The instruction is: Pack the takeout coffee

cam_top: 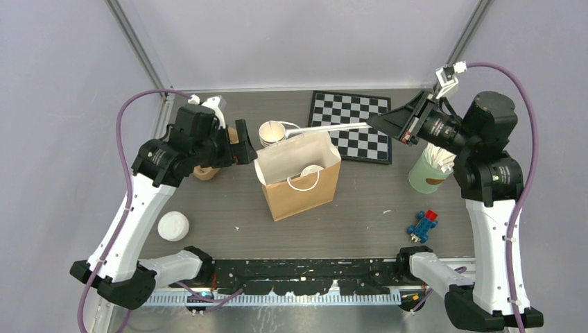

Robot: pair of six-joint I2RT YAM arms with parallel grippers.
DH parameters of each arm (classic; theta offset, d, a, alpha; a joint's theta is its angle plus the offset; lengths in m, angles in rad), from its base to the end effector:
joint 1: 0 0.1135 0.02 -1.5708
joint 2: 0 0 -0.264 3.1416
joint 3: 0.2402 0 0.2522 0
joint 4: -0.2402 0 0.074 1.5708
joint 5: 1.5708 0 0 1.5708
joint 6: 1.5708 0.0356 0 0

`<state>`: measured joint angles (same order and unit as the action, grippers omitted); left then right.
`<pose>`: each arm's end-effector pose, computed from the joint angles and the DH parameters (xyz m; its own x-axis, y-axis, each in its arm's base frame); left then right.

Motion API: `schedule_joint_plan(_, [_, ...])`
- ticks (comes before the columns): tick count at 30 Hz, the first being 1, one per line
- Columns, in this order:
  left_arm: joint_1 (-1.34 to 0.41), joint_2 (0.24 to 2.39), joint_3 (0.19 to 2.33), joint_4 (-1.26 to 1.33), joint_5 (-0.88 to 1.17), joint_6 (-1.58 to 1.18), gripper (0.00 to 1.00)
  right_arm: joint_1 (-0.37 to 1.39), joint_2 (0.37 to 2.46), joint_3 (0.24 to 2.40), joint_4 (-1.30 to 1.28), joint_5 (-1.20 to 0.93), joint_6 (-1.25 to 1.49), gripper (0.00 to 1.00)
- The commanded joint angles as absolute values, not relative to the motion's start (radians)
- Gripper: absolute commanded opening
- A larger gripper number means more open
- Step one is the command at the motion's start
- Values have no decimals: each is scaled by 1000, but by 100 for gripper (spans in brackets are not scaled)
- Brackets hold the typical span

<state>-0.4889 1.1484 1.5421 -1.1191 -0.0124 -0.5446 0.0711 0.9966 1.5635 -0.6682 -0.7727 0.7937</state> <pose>0.1741 -0.0921 0.4310 -0.7400 -0.1931 -0.6443 0.0912 0.9202 -0.3806 0.1479 0.0354 0.5073 -0.6009 0.4690 -0.6473 -0.4495 0.4713 0.7588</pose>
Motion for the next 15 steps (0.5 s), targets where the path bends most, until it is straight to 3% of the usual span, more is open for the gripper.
schedule_joint_plan(1, [-491, 1097, 1545, -1089, -40, -575, 100, 87, 1011, 1517, -616, -828, 831, 19])
schedule_joint_plan(7, [-491, 1080, 1542, -1098, -67, -557, 100, 166, 1069, 1506, -709, -734, 753, 20])
schedule_joint_plan(15, [-491, 1055, 1511, -1097, -71, -551, 100, 386, 1220, 1507, -639, -539, 743, 19])
